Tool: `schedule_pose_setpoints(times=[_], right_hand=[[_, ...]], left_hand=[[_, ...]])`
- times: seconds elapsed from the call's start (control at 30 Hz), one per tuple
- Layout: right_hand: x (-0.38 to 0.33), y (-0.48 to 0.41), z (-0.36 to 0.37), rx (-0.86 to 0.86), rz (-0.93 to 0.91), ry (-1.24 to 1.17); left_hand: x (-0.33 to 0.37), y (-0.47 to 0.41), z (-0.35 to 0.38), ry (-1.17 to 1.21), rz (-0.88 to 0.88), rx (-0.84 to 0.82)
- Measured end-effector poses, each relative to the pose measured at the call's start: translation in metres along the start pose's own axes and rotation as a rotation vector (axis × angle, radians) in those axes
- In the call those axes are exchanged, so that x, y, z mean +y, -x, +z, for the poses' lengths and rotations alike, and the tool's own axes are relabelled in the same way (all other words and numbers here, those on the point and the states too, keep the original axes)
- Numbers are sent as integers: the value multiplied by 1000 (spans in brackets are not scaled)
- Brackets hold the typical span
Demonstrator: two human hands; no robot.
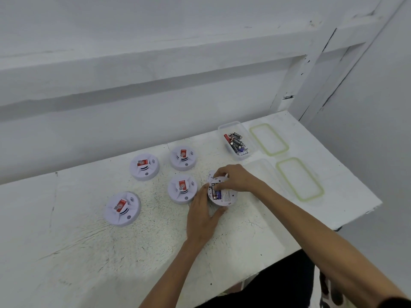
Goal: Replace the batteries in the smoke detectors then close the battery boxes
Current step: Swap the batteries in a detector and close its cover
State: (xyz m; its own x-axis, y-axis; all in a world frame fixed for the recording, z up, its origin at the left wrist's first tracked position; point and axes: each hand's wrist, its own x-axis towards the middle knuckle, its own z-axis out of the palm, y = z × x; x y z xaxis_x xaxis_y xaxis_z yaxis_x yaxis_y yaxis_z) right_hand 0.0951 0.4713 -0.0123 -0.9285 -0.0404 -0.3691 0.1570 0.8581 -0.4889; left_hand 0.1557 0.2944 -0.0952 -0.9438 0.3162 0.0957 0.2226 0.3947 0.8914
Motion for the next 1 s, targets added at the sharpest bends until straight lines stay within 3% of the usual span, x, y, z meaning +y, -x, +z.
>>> schedule_pose_setpoints(times=[0.23,0.4,0.57,0.73,1.0], right_hand=[[-2,13,2,67,162,87],[-6,22,8,-109,243,108],[-8,26,4,-86,286,148],[-2,10,10,130,107,318],[16,-8,10,-58,33,386]], left_hand=[[-12,3,6,-73,83,-32],[-14,1,9,-59,71,14],[-18,1,11,-70,78,26],[-21,0,15,-31,38,35],[-17,3,4,137,14,-60]])
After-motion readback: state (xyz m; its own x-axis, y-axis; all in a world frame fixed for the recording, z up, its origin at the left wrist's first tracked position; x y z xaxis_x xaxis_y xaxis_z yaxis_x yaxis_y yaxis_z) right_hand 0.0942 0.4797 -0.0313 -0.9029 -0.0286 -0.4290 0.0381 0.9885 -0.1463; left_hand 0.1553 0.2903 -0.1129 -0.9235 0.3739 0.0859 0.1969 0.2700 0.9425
